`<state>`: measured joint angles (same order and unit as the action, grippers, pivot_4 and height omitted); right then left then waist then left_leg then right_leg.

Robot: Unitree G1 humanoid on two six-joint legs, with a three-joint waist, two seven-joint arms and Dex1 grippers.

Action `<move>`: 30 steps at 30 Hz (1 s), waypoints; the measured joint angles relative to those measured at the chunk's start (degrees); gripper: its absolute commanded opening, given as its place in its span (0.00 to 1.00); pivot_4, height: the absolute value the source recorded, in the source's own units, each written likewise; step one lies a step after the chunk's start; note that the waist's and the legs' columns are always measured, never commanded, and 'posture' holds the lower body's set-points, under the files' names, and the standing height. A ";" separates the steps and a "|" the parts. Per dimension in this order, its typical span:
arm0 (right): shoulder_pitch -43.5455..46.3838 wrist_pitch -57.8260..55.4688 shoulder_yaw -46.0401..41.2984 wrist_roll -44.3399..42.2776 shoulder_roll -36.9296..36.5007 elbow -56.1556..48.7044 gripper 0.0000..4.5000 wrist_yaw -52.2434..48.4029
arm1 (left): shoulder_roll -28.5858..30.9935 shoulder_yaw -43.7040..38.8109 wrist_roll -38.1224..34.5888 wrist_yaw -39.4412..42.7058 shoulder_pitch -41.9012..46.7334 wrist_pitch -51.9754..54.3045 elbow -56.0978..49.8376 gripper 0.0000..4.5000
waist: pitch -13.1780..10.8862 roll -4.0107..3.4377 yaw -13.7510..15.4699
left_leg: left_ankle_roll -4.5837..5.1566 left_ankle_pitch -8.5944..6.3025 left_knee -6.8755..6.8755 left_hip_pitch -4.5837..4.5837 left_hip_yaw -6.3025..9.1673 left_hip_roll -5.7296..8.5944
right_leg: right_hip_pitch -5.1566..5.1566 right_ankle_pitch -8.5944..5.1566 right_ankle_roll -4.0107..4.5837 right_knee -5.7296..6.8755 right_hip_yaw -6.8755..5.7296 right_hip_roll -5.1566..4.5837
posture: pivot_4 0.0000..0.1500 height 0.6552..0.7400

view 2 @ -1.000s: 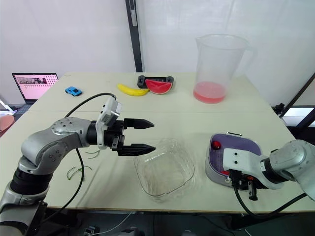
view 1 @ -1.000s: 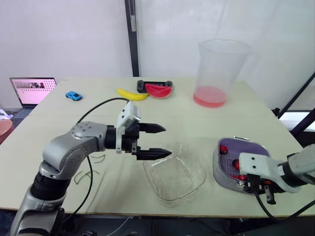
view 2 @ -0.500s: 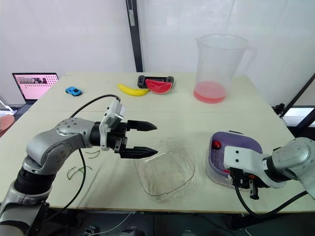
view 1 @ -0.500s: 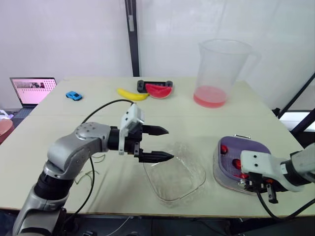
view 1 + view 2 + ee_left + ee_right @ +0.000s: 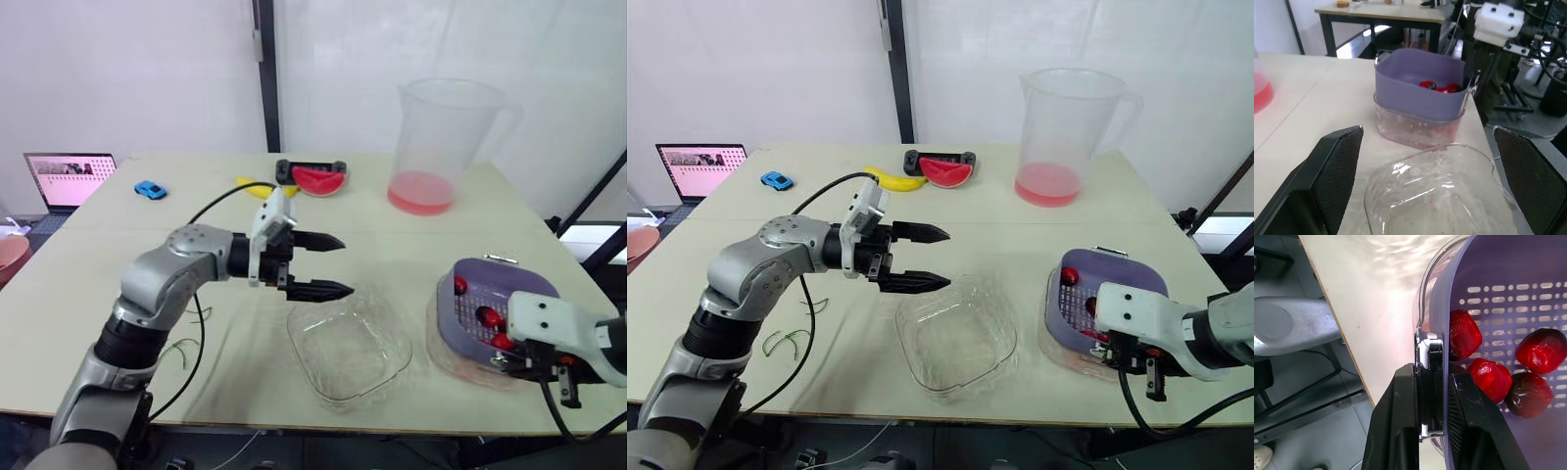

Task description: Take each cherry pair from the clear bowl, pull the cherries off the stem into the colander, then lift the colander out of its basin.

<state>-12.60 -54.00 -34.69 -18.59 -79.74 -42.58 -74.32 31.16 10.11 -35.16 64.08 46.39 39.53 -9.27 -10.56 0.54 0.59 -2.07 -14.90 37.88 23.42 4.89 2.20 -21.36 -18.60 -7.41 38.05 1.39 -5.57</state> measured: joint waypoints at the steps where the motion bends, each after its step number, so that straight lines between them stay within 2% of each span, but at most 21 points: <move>1: 0.08 0.21 -0.43 0.20 0.00 0.03 0.05 -0.27 | -0.15 0.22 0.32 0.18 0.07 -0.14 0.16 1.00 | 0.00 0.00 0.00 | 0.00 0.00 0.00 0.00 0.00 0.00 | 0.00 0.00 0.00 0.00 0.00 0.00 | 1.00 1.00; 15: 6.07 -5.17 -5.07 -2.80 -1.93 0.55 0.05 -5.09 | -0.83 0.33 1.35 1.70 0.45 -2.56 0.30 1.00 | 0.00 0.00 -0.05 | 0.00 0.00 0.00 0.00 0.01 -0.04 | -0.01 0.00 0.00 0.00 0.00 0.00 | 1.00 1.00; 30: 6.14 -6.85 -6.80 -2.86 -2.25 0.69 0.05 -7.61 | -0.95 0.28 1.62 1.54 0.37 -2.98 0.37 1.00 | 0.00 0.00 -0.05 | 0.00 0.00 0.00 0.00 0.01 -0.04 | -0.01 0.00 0.00 0.01 0.00 0.00 | 1.00 1.00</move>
<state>-6.46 -60.86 -41.49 -21.45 -81.99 -41.88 -81.93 30.22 10.39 -33.54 65.62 46.77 36.54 -8.89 -10.56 0.53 0.54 -2.07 -14.90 37.88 23.42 4.90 2.16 -21.37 -18.60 -7.41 38.06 1.38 -5.57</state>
